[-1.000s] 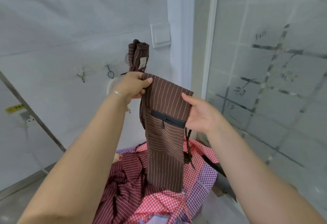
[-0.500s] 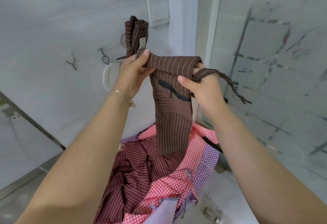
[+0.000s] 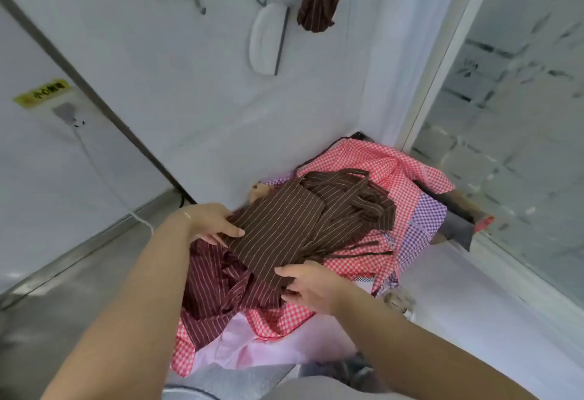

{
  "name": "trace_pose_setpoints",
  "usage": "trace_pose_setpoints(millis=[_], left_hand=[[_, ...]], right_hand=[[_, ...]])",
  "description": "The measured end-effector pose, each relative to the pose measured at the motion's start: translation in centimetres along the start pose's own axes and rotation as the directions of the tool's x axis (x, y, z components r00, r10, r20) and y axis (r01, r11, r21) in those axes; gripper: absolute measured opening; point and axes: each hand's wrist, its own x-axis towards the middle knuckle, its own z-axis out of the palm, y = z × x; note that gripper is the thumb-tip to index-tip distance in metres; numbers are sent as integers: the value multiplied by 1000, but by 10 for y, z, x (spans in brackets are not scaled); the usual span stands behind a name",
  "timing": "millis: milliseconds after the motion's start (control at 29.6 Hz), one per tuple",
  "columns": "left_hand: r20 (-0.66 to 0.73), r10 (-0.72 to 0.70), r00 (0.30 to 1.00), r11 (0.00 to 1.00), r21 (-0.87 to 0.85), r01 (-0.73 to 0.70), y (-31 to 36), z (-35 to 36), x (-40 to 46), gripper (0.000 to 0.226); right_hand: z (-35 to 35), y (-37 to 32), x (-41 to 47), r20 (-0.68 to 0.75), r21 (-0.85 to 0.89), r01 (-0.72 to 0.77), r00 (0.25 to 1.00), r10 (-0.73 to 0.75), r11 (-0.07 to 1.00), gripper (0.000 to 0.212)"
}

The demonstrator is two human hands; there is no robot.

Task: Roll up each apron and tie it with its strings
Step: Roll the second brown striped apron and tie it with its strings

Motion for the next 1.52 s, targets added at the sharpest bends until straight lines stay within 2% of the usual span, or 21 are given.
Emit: trace_pose_setpoints(millis=[68,135,237,338,406,473,507,574,608,642,710,743,811,946,1048,1115,1183,1250,1385,1453,1521], left_hand=[[56,-119,991,988,107,113,-38,9,10,46],[124,-195,973,963,214,166,-50,16,9,48],[224,-368,902,877,408,256,-74,22,11,55],[128,-403,906,775,574,263,-89,30,21,90],[38,-339,940,721,653,233,-86,32,25,92],[-48,-207,977,744,641,189,-77,35,37,78],[-101,-123,987,780,605,159,-68,37,43,72],[-268,91,959,854,517,64,-47,46,53,55],[-366,203,908,877,480,-2,-36,51,56,46],[-449,311,838,885,459,-82,-21,57,57,38],[-504,451,737,865,450,-222,11,68,63,42],[-480,477,736,860,429,-277,24,72,65,50],[-395,454,798,874,371,-314,49,79,76,60],[-257,282,924,942,257,-216,88,83,93,69],[-238,89,967,990,125,-60,124,83,109,86],[-177,4,984,998,69,9,127,78,113,91],[-31,-30,999,997,72,32,140,78,123,97],[81,-41,996,998,52,36,145,78,127,95],[259,172,950,985,-39,-168,156,77,135,32],[315,311,897,943,-222,-249,156,73,133,30],[276,412,869,868,-409,-282,161,72,132,38]], right_hand=[[8,37,22,39,144,-165,986,161,976,26],[6,54,33,89,140,-264,963,253,954,33],[11,75,50,129,-134,-352,920,369,926,44],[2,73,47,30,-523,-293,932,360,801,59],[-12,51,35,-78,-630,-253,961,265,734,60],[-32,25,22,-222,-528,-198,971,91,826,54],[-44,15,19,-361,-408,-130,932,-28,904,51],[-74,-3,20,-650,-220,111,725,-230,969,42],[-85,-11,20,-730,-177,206,628,-269,962,38],[-94,-19,19,-769,-119,264,585,-257,957,36],[-109,-35,20,-766,25,300,619,-175,954,45],[-110,-39,19,-739,85,308,658,-148,948,48],[-114,-49,17,-679,202,324,726,-106,924,44],[-125,-56,17,-576,391,317,817,-39,864,40],[-148,-61,17,-514,446,233,857,34,864,35],[-147,-58,19,-507,395,180,860,50,901,27],[-162,-55,21,-551,283,159,834,25,946,26],[-168,-51,19,-525,288,173,851,4,942,29],[-186,-50,11,-315,506,189,949,-24,841,31],[-196,-50,6,-280,523,250,953,-112,815,33],[-208,-53,-1,-282,516,325,938,-201,792,36]])
